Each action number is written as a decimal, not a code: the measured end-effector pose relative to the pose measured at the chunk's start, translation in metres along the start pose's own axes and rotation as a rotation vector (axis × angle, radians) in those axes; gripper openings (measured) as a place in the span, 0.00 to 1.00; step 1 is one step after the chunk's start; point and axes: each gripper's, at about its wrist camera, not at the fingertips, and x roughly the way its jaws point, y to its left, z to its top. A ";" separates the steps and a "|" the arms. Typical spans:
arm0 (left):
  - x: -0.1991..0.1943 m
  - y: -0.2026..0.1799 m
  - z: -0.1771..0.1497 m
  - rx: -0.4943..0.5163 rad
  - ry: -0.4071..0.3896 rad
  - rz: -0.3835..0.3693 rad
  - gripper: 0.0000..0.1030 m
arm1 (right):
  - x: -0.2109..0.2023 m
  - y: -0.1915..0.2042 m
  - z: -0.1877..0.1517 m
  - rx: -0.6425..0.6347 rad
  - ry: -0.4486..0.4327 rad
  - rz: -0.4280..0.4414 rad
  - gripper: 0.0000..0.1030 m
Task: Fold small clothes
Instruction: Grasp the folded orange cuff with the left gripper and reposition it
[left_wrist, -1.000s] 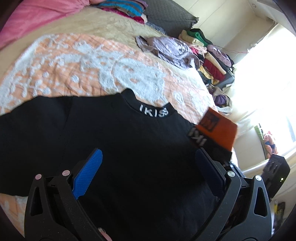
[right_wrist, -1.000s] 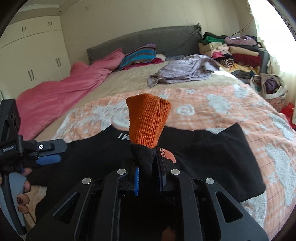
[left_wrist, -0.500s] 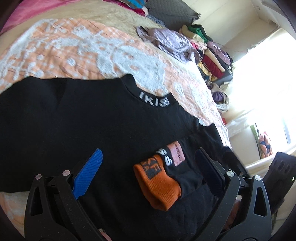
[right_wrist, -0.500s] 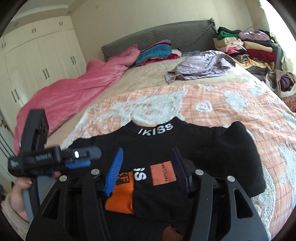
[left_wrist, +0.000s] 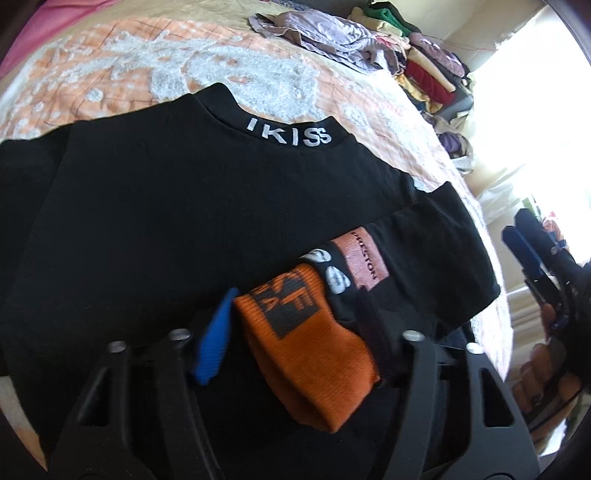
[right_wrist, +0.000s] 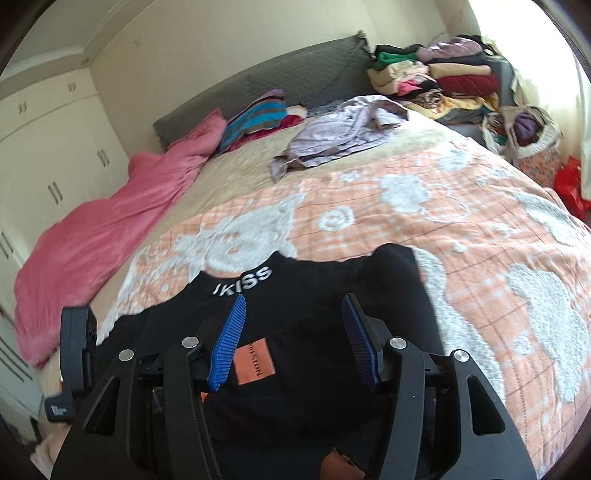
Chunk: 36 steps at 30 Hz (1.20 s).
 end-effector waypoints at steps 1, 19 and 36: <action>-0.001 -0.001 0.001 0.011 0.002 0.010 0.43 | -0.001 -0.005 0.001 0.013 -0.003 -0.005 0.52; -0.096 -0.021 0.045 0.057 -0.216 -0.078 0.08 | -0.035 -0.090 0.015 0.254 -0.071 -0.072 0.52; -0.074 0.046 0.027 -0.075 -0.158 -0.039 0.09 | -0.014 -0.054 0.009 0.136 -0.013 -0.073 0.52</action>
